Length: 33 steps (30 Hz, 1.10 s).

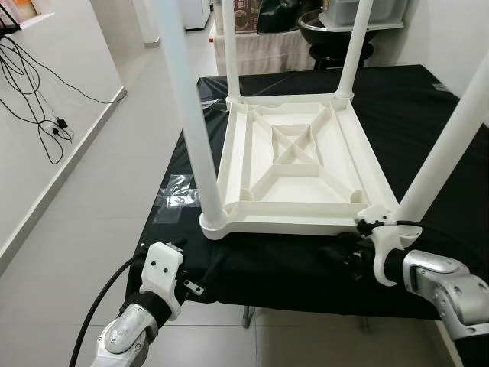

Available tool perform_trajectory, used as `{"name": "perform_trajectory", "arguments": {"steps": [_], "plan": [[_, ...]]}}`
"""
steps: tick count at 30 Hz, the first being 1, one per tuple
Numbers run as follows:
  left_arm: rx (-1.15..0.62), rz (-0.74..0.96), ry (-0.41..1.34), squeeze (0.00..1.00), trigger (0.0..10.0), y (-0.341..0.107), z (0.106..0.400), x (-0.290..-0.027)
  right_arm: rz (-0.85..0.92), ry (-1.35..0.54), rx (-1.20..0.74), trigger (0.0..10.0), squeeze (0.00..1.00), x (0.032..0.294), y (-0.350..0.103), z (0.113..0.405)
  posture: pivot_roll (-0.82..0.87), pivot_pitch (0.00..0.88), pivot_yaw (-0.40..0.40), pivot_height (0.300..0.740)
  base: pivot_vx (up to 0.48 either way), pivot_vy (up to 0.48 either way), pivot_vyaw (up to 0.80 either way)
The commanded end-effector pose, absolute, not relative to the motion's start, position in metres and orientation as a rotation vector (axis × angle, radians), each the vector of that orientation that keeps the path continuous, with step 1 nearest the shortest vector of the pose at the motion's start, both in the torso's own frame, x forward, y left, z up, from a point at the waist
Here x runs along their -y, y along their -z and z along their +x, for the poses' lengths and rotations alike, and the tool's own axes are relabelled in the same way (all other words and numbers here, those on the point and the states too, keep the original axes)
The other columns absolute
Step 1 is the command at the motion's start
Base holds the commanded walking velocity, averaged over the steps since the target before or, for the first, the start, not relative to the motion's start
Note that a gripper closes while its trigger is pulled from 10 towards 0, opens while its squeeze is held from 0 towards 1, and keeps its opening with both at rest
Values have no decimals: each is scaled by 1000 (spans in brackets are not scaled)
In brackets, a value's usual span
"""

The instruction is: Building children table

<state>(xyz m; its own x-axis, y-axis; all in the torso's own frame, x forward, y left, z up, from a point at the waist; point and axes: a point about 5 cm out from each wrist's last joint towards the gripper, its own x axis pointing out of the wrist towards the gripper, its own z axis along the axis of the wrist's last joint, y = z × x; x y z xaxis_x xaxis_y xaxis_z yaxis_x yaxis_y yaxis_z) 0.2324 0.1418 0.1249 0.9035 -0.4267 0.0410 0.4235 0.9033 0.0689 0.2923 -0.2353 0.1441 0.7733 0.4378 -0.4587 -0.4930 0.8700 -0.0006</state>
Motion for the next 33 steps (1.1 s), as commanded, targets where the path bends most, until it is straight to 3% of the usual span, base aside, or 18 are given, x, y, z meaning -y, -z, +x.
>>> {"name": "perform_trajectory", "arguments": {"steps": [1,6,10,19,27,30,33], "plan": [[31,78,429,0,10000,-119,231,-147,-108,-510,-436,10000,0,233,-148,293,-66,132,59,740,0,0,0],[35,86,428,0,10000,-120,232,-148,-68,-813,-256,10000,0,200,-172,276,-68,135,64,740,0,0,0],[50,93,418,0,10000,-123,236,-149,-49,-921,-171,10000,0,191,-184,265,-72,137,62,740,0,0,0],[110,106,381,0,10000,-138,251,-149,-38,-750,-32,10000,0,205,-203,268,-87,137,58,740,0,0,0],[130,105,376,0,10000,-141,256,-143,38,-696,4,10000,0,186,-194,262,-96,136,57,740,0,0,0],[132,99,378,0,10000,-141,256,-142,59,-802,-12,10000,0,154,-181,251,-94,130,61,740,0,-469,0],[140,92,350,0,10000,-142,257,-143,64,-832,-9,10000,0,149,-181,249,-94,130,60,740,0,-469,0]]}}
